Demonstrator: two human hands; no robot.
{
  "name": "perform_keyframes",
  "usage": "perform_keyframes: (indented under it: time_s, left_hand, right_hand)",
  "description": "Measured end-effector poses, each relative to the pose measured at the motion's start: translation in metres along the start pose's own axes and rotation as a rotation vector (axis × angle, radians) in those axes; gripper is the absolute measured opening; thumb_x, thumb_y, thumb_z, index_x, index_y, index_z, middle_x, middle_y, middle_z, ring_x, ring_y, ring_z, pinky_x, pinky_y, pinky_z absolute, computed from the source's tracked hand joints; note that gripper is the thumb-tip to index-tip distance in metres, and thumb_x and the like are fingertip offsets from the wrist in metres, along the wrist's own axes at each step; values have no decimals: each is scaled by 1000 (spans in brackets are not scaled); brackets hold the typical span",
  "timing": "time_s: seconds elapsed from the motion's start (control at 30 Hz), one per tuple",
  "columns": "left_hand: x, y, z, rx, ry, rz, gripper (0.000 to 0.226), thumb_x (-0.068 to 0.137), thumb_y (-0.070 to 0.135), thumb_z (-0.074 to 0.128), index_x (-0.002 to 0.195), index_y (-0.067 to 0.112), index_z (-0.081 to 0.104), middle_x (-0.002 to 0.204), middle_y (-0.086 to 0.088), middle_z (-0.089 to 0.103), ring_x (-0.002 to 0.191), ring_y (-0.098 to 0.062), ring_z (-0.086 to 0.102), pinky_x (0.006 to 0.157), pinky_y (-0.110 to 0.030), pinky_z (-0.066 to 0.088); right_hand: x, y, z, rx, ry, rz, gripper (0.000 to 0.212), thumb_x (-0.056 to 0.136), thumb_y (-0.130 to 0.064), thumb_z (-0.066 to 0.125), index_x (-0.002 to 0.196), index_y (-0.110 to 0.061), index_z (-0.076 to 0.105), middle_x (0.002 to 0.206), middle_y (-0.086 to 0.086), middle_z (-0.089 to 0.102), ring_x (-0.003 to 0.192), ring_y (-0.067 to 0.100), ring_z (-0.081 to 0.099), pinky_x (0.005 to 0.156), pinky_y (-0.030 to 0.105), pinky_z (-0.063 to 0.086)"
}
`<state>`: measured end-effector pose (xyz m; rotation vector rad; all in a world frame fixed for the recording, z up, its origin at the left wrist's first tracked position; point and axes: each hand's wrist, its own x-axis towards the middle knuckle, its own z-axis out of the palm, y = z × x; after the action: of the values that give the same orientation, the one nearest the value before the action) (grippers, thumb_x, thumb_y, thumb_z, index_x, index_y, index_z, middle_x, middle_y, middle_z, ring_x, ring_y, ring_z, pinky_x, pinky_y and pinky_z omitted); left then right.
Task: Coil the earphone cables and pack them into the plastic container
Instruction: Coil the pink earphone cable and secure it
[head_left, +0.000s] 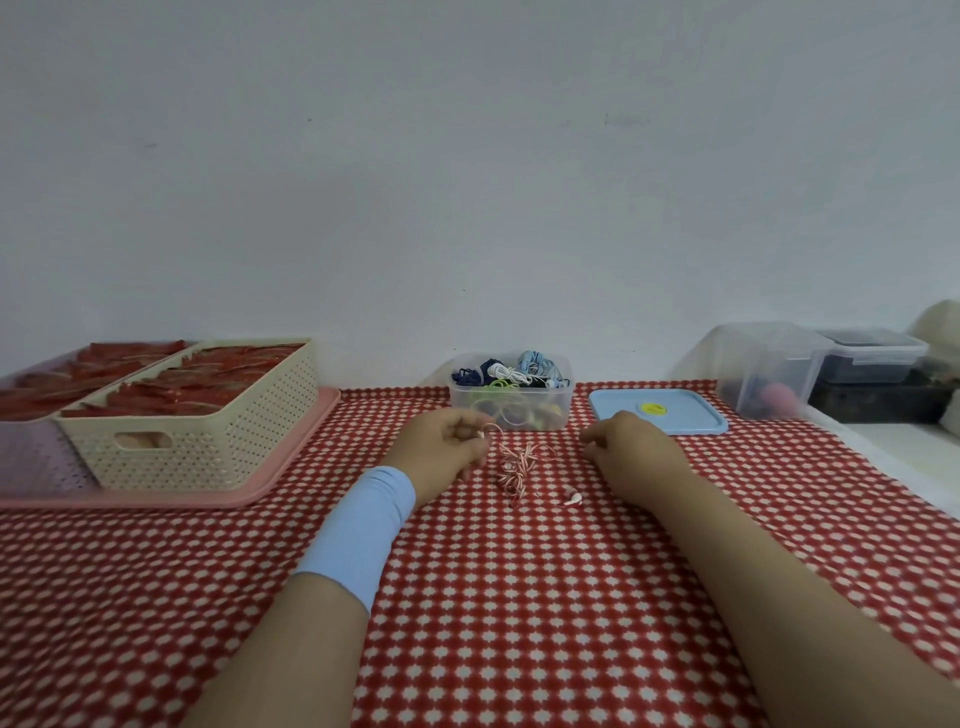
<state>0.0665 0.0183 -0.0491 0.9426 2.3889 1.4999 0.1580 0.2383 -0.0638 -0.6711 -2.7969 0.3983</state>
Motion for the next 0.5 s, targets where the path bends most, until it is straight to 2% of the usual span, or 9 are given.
perform_keyframes:
  time_s: [0.07, 0.17, 0.27, 0.33, 0.43, 0.5]
  left_hand:
    - [-1, 2, 8, -207, 29, -12, 17, 91, 5, 65, 105, 14, 65, 88, -5, 72, 62, -6, 61, 59, -20, 50]
    - [-1, 4, 16, -322, 33, -15, 18, 89, 0, 66, 97, 15, 72, 85, 1, 71, 63, -7, 57, 67, -23, 50]
    - [-2, 4, 18, -445, -21, -24, 28, 88, -5, 65, 102, 18, 74, 96, 3, 74, 74, -2, 66, 75, -22, 52]
    - [-3, 3, 20, -465, -30, -17, 30, 88, -5, 65, 104, 20, 73, 101, 0, 75, 81, -4, 69, 74, -21, 53]
    - [-1, 5, 24, -466, 44, -27, 15, 95, 9, 61, 105, 13, 70, 93, -6, 76, 73, -11, 68, 61, -21, 52]
    - [-1, 7, 26, -462, 84, -39, 15, 98, 16, 57, 104, 10, 70, 85, -7, 75, 67, -13, 65, 55, -21, 50]
  right_hand:
    - [1, 0, 0, 38, 34, 22, 21, 101, -29, 60, 117, -28, 73, 124, 1, 68, 109, 22, 64, 94, 39, 54]
    - [0, 3, -1, 101, 88, 27, 14, 98, -24, 65, 108, -27, 73, 115, -1, 72, 105, 19, 65, 92, 35, 54]
    - [-2, 6, 1, 182, 112, 29, 23, 98, -23, 64, 120, -25, 70, 117, -3, 72, 107, 17, 64, 95, 34, 52]
    - [-4, 8, 1, 309, 141, 8, 23, 98, -24, 65, 119, -21, 73, 110, -6, 72, 103, 14, 63, 95, 30, 49]
    - [-12, 1, -5, 636, 190, -5, 10, 97, -24, 68, 100, -19, 76, 92, -9, 72, 77, 4, 63, 81, 24, 48]
    - [-21, -8, -10, 864, 161, -15, 6, 96, -19, 70, 94, -15, 74, 81, -1, 73, 54, 7, 59, 57, 20, 49]
